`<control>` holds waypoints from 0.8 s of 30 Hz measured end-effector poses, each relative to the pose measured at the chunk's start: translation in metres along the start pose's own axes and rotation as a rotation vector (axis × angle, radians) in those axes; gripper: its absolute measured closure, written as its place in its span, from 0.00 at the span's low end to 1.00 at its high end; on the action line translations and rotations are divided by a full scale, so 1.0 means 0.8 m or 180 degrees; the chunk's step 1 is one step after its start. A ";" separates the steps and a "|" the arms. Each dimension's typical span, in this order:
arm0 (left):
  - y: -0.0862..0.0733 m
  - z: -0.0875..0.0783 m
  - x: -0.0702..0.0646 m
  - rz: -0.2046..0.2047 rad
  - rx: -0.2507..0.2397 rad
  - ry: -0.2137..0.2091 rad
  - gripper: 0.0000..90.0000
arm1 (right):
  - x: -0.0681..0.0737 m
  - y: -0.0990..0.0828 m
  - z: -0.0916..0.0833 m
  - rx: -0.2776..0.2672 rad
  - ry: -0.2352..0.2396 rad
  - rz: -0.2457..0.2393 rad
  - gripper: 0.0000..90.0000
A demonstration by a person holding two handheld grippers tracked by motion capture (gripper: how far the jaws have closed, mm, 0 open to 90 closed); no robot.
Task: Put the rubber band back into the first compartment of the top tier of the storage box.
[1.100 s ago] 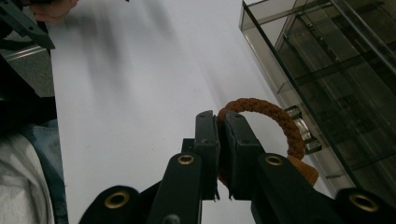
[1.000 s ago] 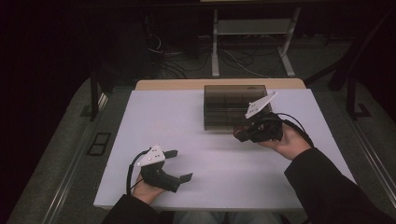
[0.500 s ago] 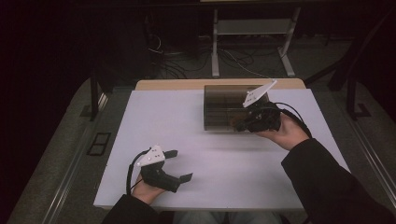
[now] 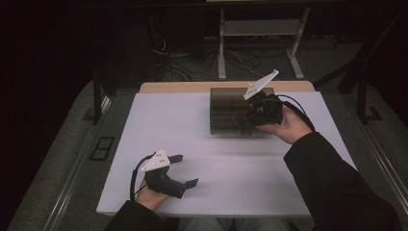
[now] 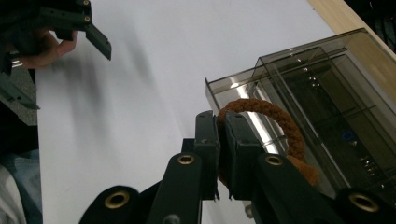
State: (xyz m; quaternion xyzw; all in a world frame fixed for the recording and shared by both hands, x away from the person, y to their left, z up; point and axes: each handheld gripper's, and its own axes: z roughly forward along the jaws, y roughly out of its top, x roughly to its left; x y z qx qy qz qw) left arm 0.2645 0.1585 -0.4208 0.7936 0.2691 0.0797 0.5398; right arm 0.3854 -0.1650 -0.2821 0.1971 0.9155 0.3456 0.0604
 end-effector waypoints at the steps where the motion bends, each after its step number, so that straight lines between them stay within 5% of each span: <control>1: 0.000 0.000 0.000 0.0001 -0.0001 -0.0001 0.00 | -0.002 0.002 0.001 -0.0005 0.0005 0.0003 0.93; 24: 0.001 -0.001 0.000 0.0002 -0.0015 -0.0016 0.00 | -0.025 0.015 0.049 -0.0022 0.0091 0.0034 0.93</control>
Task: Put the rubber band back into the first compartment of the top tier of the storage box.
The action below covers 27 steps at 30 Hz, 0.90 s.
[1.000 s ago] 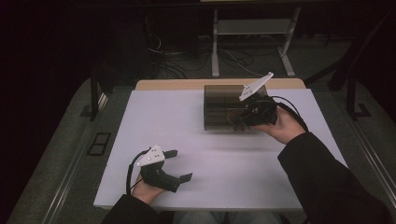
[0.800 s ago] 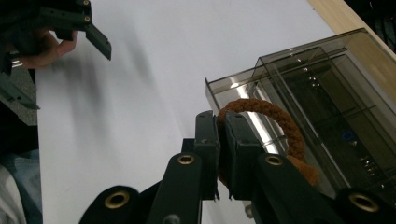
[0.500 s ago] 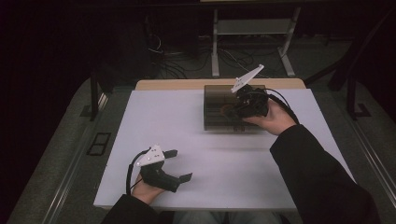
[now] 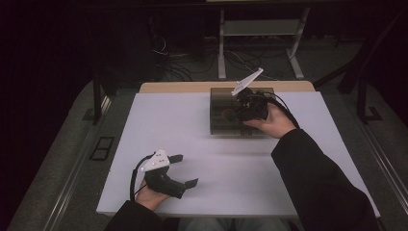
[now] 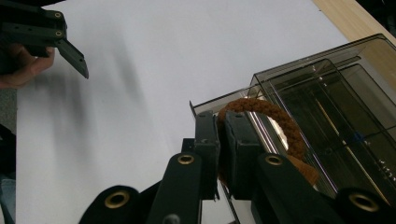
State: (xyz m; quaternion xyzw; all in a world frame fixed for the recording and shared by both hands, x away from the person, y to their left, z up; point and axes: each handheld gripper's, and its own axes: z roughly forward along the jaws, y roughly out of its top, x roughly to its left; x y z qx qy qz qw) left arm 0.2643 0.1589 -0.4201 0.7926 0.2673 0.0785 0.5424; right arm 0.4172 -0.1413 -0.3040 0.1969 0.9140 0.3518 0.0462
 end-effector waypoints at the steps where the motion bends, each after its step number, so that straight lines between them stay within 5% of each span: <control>1: 0.000 0.000 0.000 -0.0001 -0.0003 0.0000 0.00 | 0.001 0.001 0.002 0.0003 0.0012 0.0051 0.93; 27: 0.000 -0.001 0.000 0.0033 0.0006 -0.0008 0.00 | -0.014 -0.006 0.054 0.0089 0.0090 0.0179 0.93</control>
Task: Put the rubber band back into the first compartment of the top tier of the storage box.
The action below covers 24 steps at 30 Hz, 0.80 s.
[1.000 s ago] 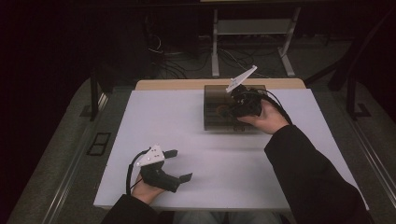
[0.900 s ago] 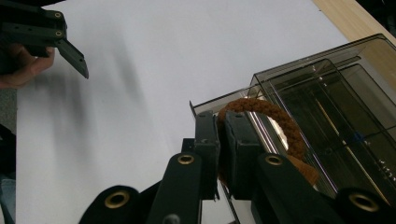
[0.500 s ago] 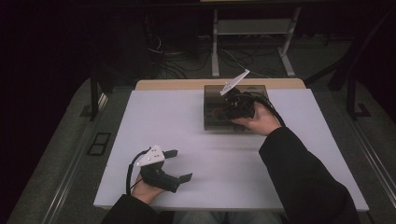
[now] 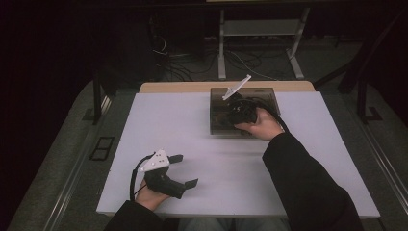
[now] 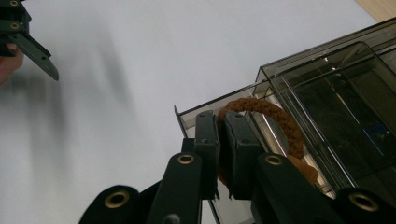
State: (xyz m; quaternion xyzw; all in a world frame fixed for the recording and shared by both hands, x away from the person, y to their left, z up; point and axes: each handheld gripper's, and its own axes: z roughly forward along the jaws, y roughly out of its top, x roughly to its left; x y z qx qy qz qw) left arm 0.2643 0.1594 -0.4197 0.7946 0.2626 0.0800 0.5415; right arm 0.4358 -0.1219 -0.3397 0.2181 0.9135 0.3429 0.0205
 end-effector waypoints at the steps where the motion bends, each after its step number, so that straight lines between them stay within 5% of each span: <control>1: 0.000 0.000 0.000 0.0001 0.0000 0.0001 0.00 | -0.001 0.000 0.001 0.0007 -0.0011 -0.0005 0.93; 24: 0.000 -0.001 -0.001 -0.0012 -0.0020 0.0001 0.00 | -0.015 -0.010 0.029 0.0108 -0.0003 0.0130 0.93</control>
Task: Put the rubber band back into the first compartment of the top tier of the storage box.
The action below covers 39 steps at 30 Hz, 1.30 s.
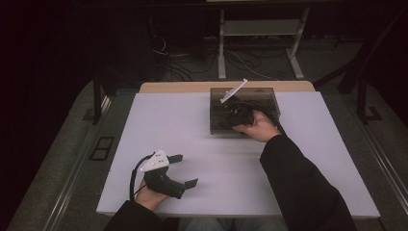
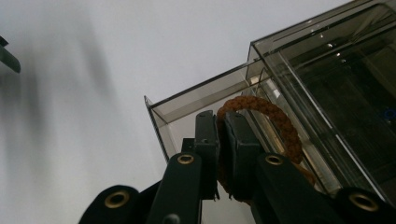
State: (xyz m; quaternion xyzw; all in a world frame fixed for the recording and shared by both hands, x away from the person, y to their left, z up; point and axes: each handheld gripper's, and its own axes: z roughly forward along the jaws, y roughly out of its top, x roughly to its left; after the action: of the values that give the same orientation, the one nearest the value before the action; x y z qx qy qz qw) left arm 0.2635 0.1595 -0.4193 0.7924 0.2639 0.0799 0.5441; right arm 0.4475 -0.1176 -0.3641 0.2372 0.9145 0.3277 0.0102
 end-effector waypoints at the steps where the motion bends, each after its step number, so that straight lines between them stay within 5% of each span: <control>1: 0.000 0.000 0.000 0.0002 -0.0001 0.0000 0.00 | 0.000 -0.001 0.001 0.0011 0.0002 0.0000 0.93; 18: 0.000 0.001 -0.001 0.0004 0.0010 -0.0004 0.00 | 0.002 -0.002 -0.004 -0.0047 -0.0053 0.0016 0.84; 39: 0.000 0.002 -0.001 -0.0004 0.0012 -0.0001 0.00 | 0.010 -0.004 -0.043 -0.0274 -0.0153 0.0061 0.70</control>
State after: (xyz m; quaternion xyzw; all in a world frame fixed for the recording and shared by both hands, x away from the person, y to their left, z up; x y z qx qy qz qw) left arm 0.2635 0.1582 -0.4199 0.7933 0.2644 0.0790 0.5427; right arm 0.4332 -0.1372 -0.3379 0.2531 0.8967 0.3610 0.0393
